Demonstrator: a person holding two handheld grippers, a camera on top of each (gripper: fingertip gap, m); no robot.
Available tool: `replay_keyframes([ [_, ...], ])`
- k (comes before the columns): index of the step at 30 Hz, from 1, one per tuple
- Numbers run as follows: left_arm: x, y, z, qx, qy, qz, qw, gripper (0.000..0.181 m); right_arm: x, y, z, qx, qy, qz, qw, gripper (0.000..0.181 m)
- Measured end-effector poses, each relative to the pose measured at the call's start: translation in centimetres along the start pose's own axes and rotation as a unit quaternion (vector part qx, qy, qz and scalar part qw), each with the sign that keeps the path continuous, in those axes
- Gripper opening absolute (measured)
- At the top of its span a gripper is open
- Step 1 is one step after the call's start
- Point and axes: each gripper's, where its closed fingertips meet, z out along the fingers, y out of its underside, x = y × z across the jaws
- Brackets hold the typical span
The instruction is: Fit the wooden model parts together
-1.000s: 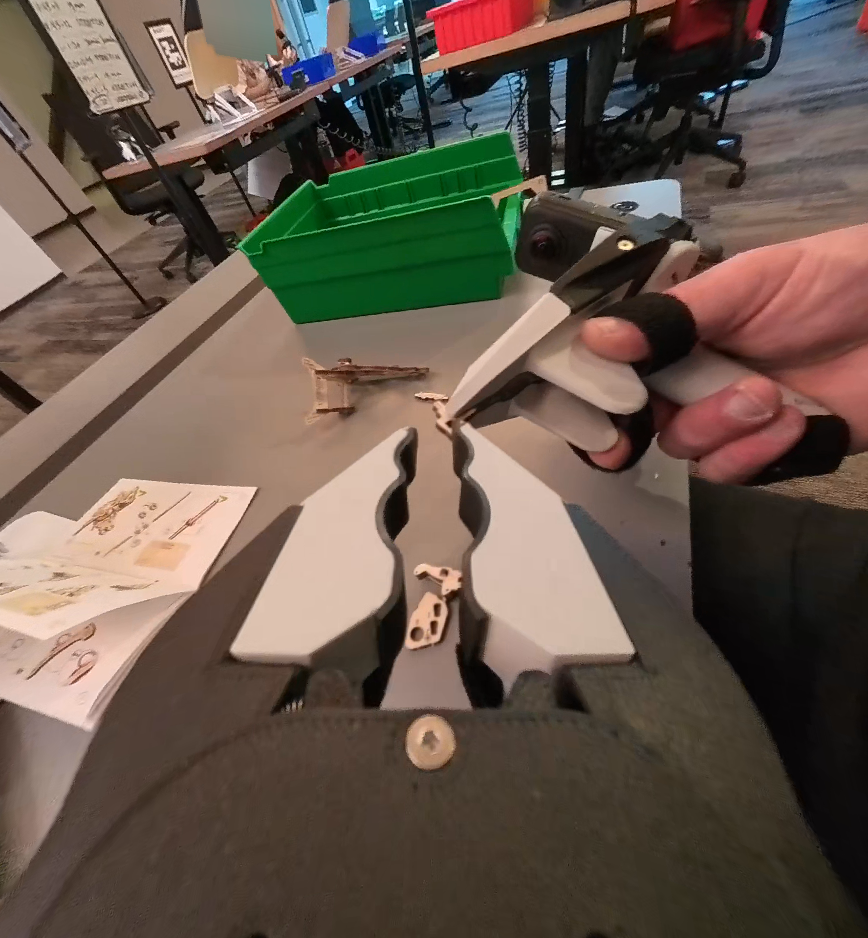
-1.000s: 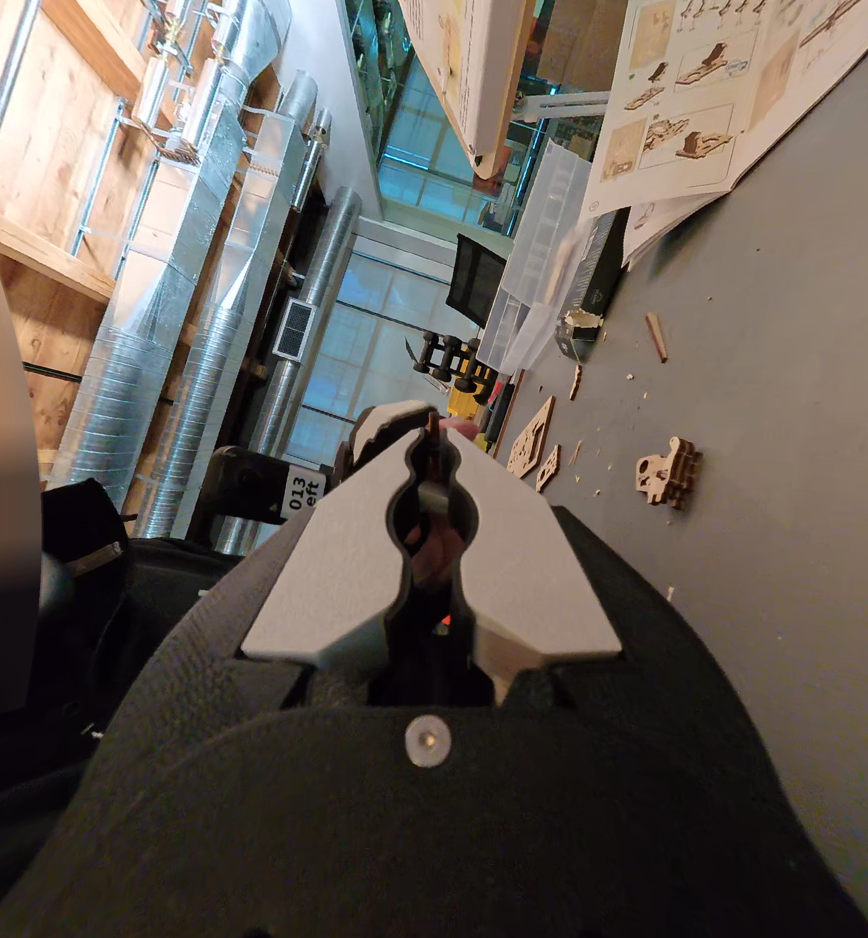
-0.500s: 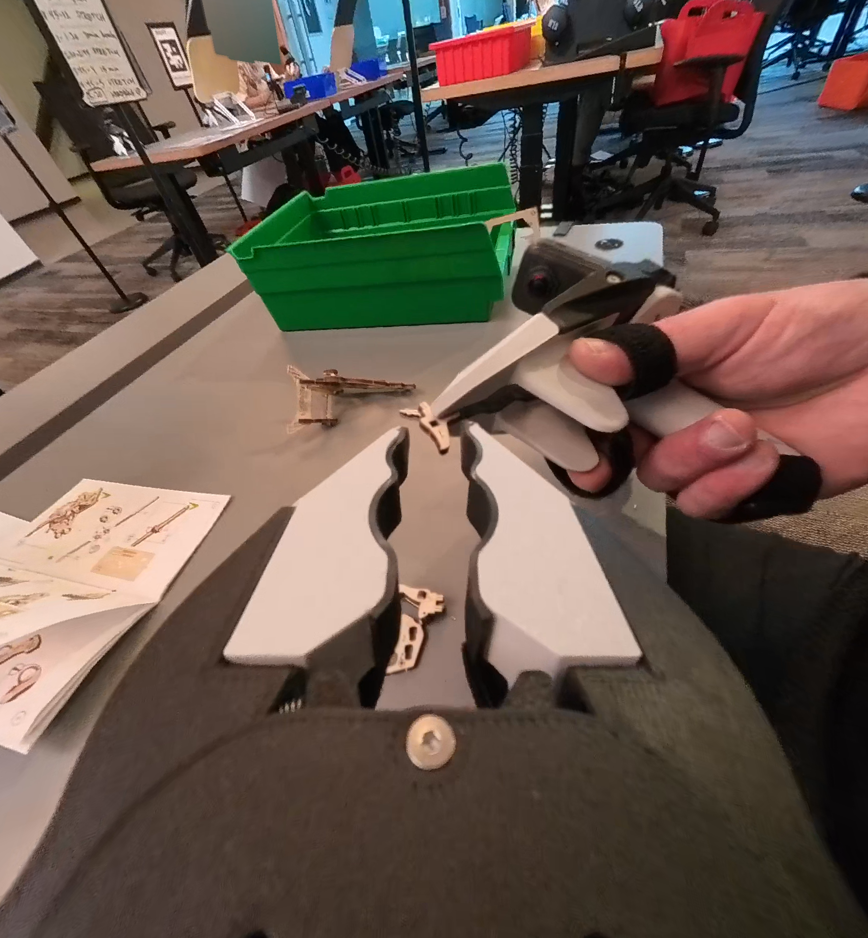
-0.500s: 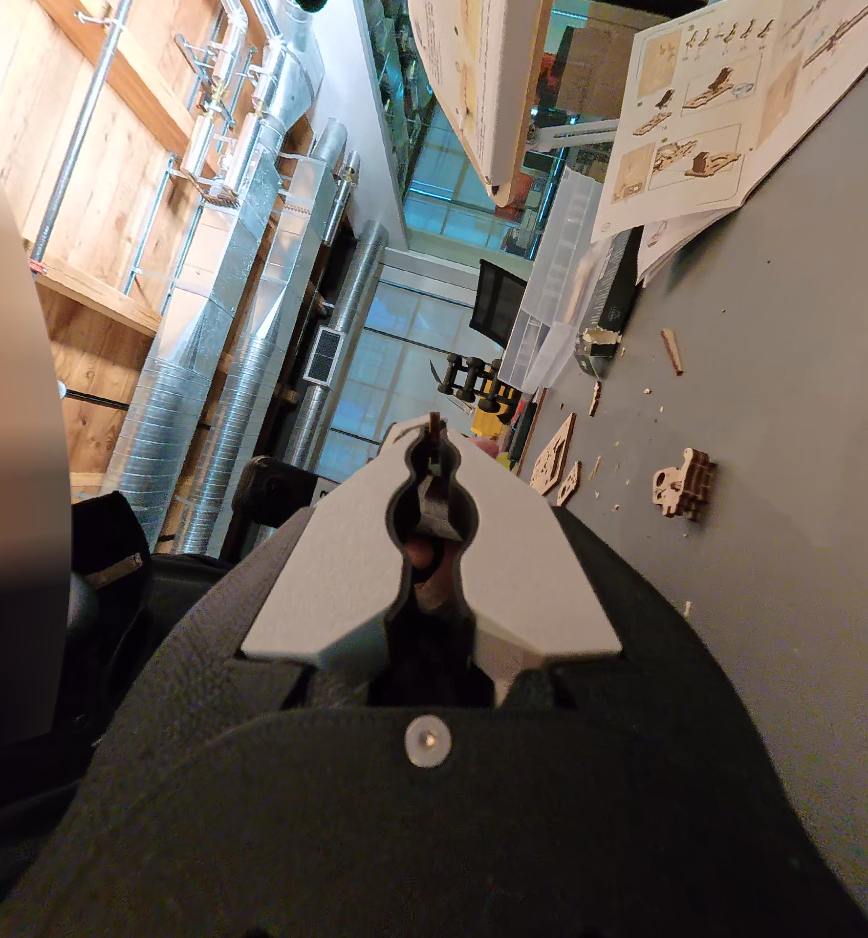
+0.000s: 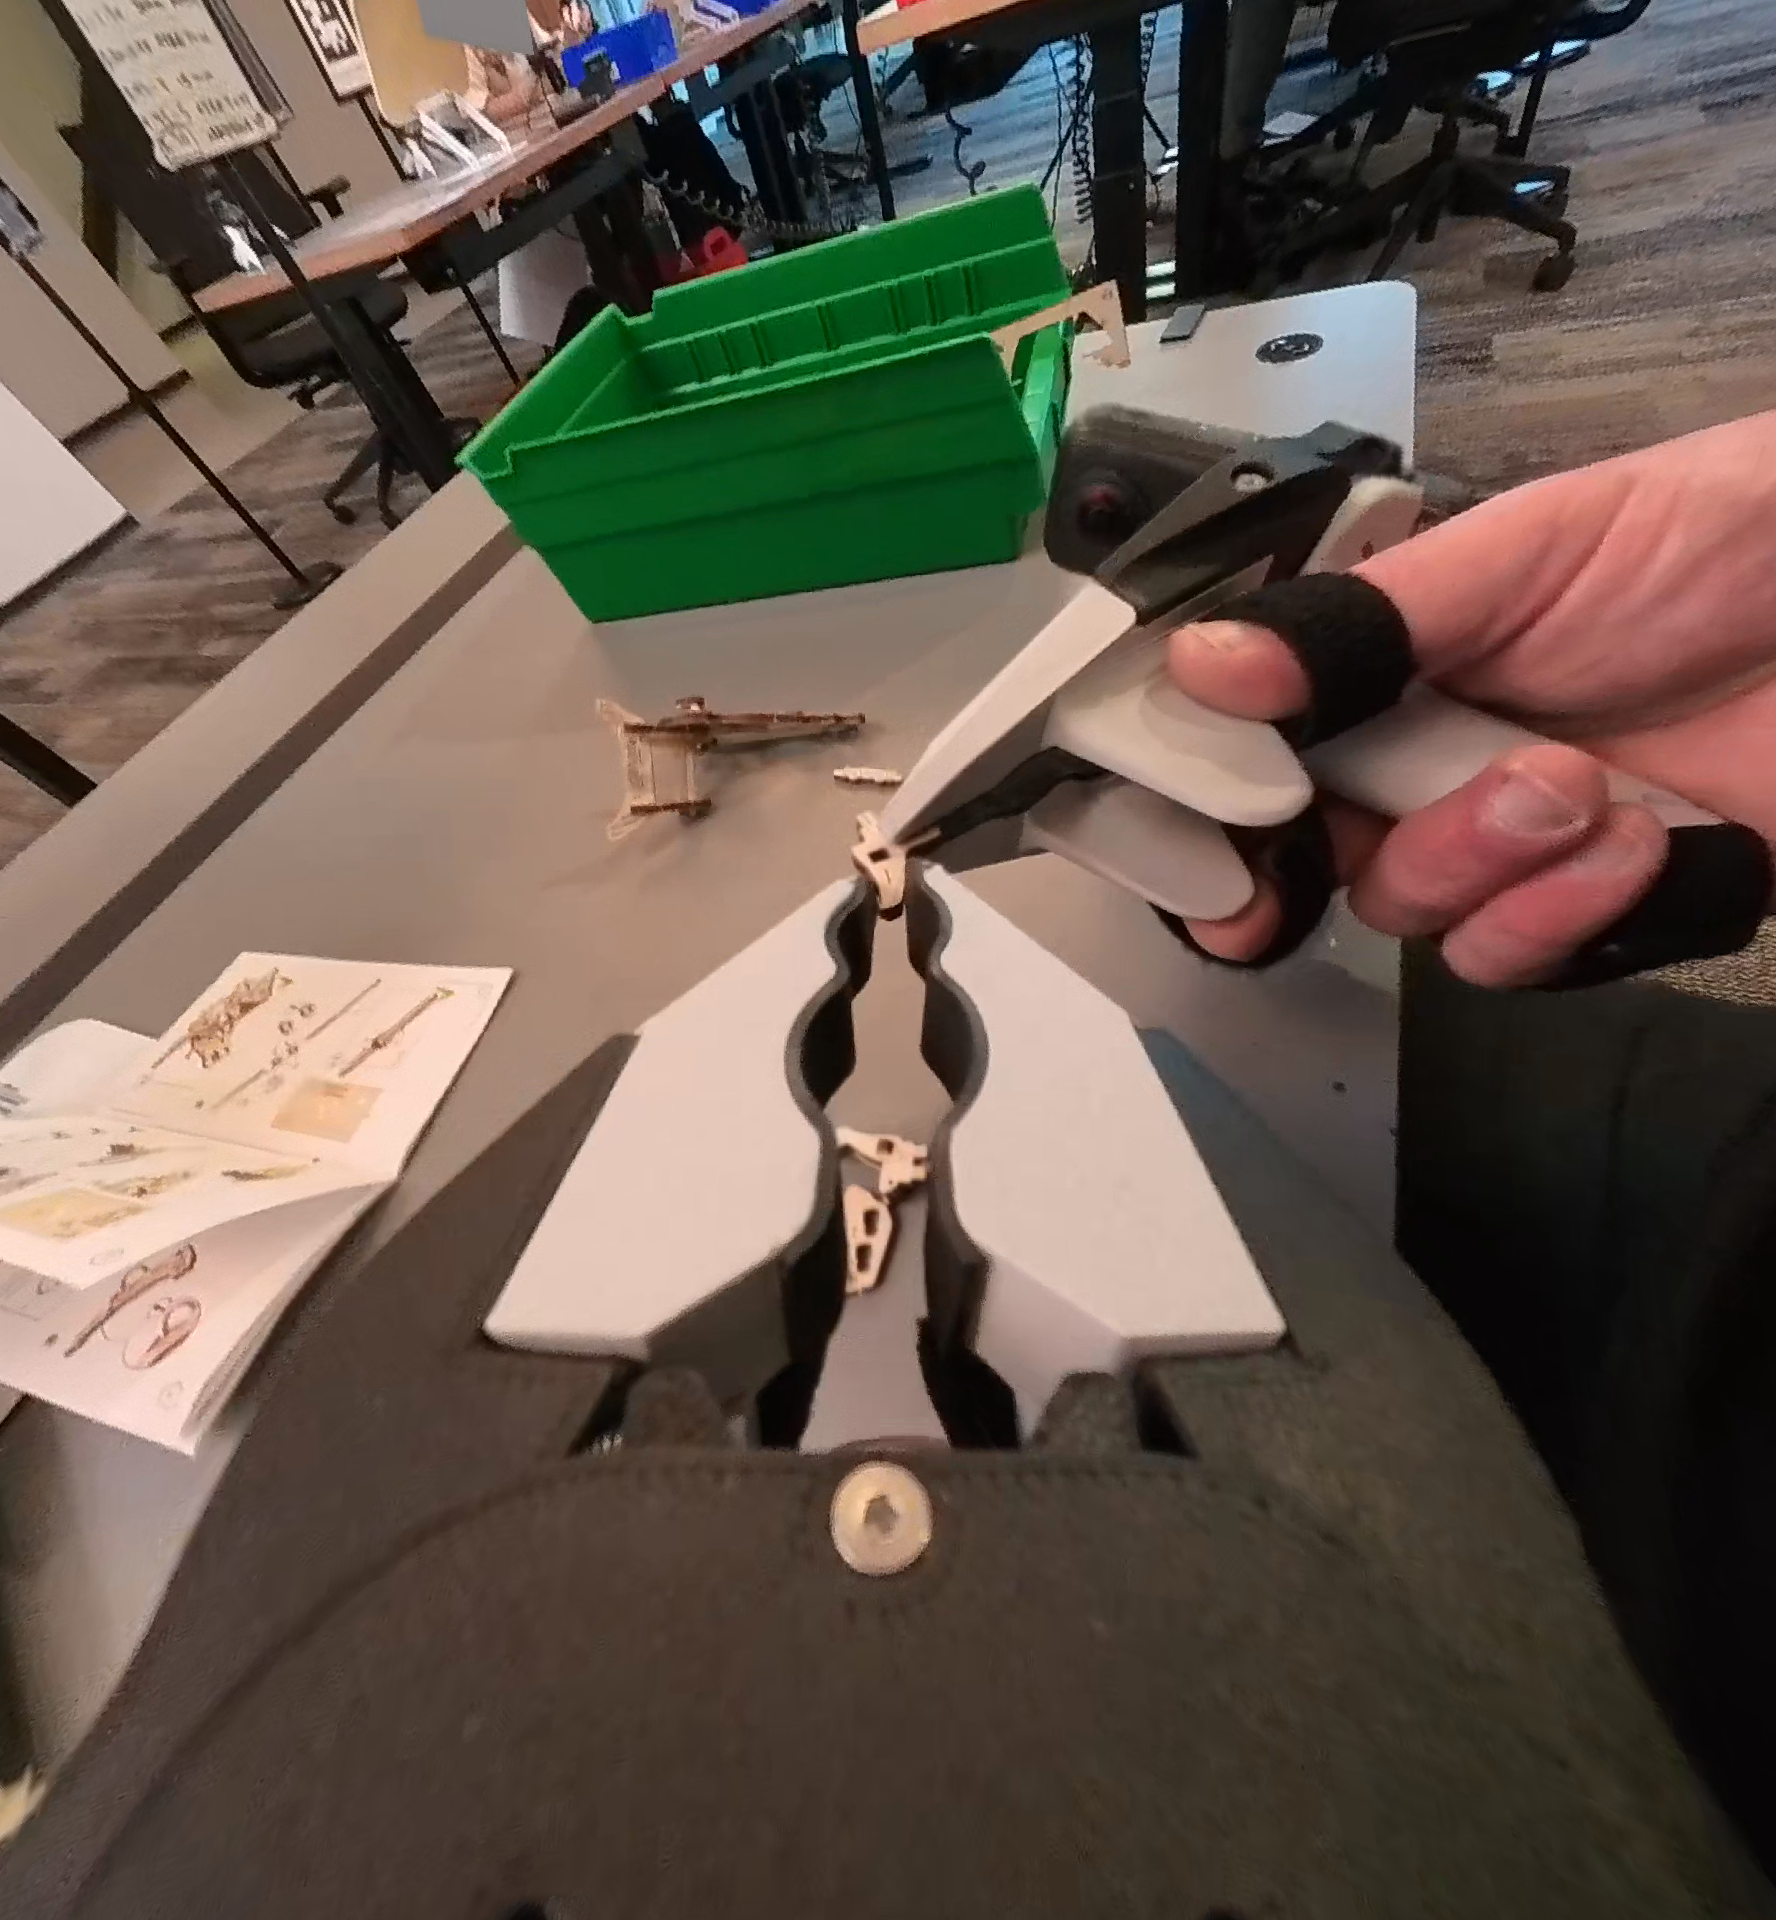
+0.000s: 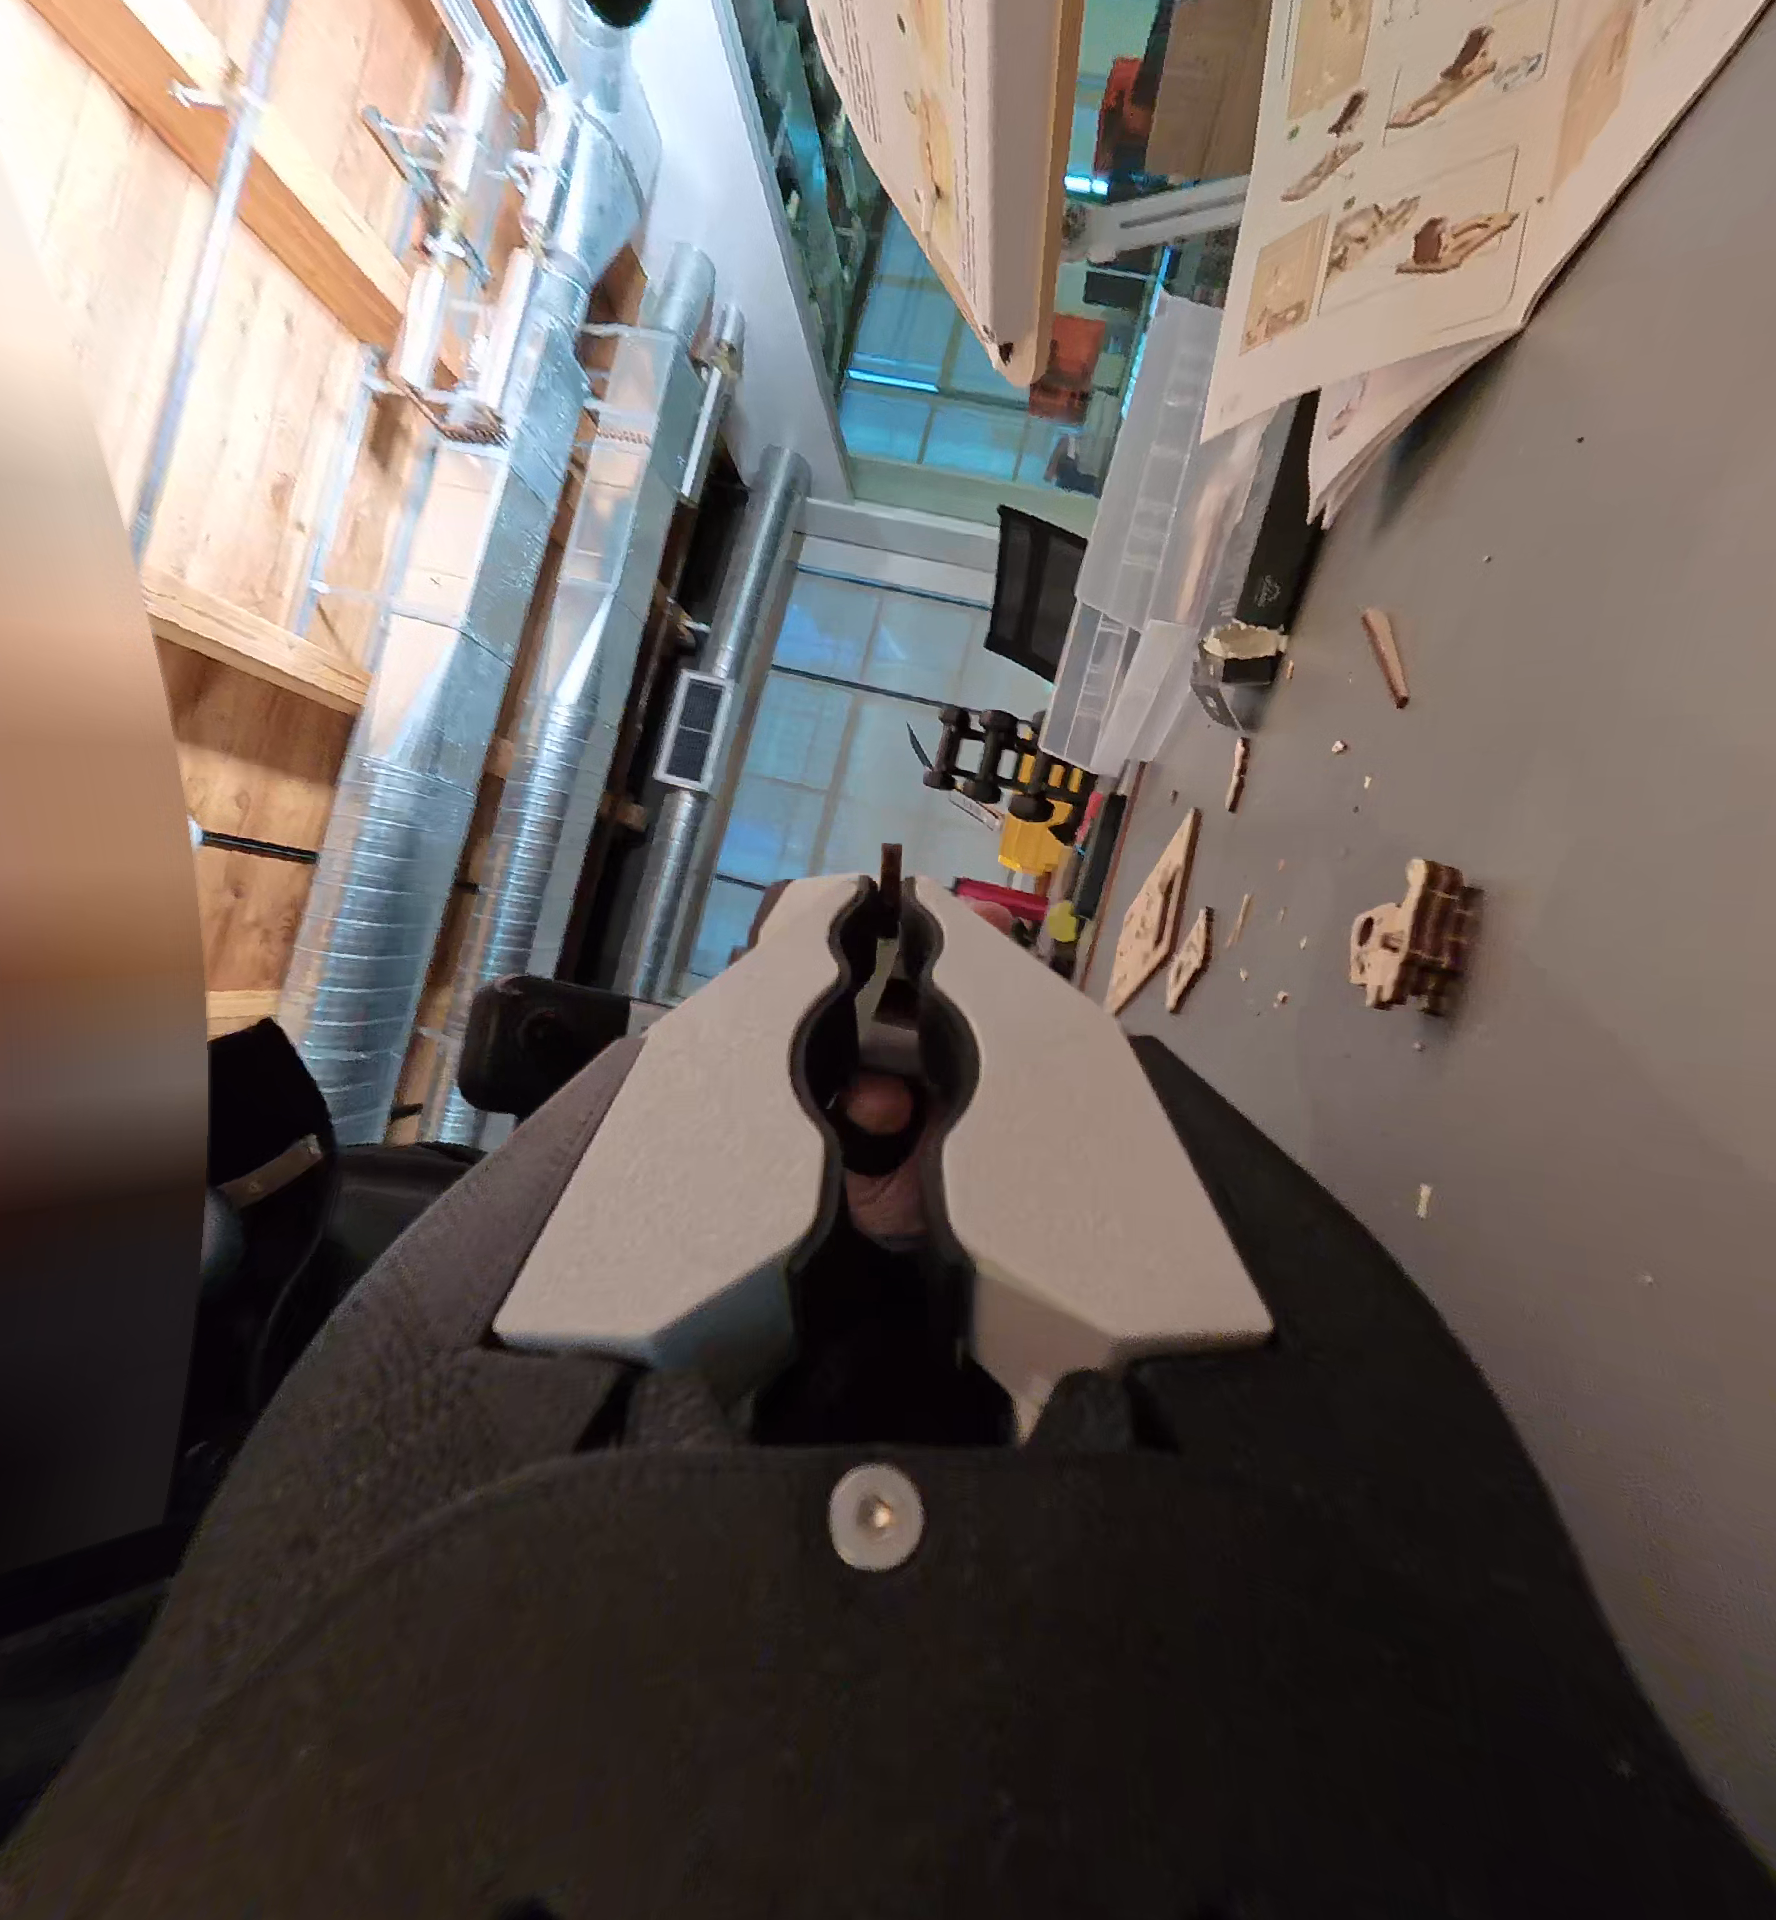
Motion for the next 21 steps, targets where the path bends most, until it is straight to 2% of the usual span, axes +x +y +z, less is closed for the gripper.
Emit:
replay_keyframes([
  [2, 0.1, 0.7, -0.6, -0.011, 0.008, -0.021, 1.0, 0.003, 0.2, 0.5, 0.1, -0.015, 0.011, -0.008, 1.0, 0.006],
  [5, -0.3, 2.2, -1.6, -0.029, 0.029, -0.077, 0.996, 0.003, 1.7, 0.6, -0.3, -0.041, 0.043, -0.014, 0.998, 0.033],
  [7, -0.9, 3.3, -2.2, -0.038, 0.055, -0.123, 0.99, 0.003, 2.0, 0.0, -1.0, -0.045, 0.061, -0.044, 0.996, 0.029],
  [10, -1.2, 3.3, -2.7, -0.008, 0.125, -0.19, 0.974, 0.003, 2.6, 0.8, -0.9, -0.107, 0.123, -0.158, 0.974, 0.03],
  [12, -1.0, 3.5, -2.9, -0.007, 0.165, -0.168, 0.972, 0.003, 2.1, 1.4, -0.4, -0.146, 0.129, -0.205, 0.959, 0.031],
  [16, 0.1, 3.1, -3.6, 0.0, 0.253, -0.051, 0.966, 0.003, 1.8, 2.5, 0.2, -0.199, 0.12, -0.254, 0.939, 0.02],
  [18, 0.2, 2.5, -3.9, 0.009, 0.297, -0.026, 0.954, 0.003, 1.4, 3.4, 0.5, -0.23, 0.107, -0.29, 0.923, 0.016],
  [21, 0.4, 2.7, -4.4, -0.011, 0.351, 0.039, 0.935, 0.003, 0.9, 3.8, 1.0, -0.247, 0.102, -0.369, 0.89, 0.012],
])
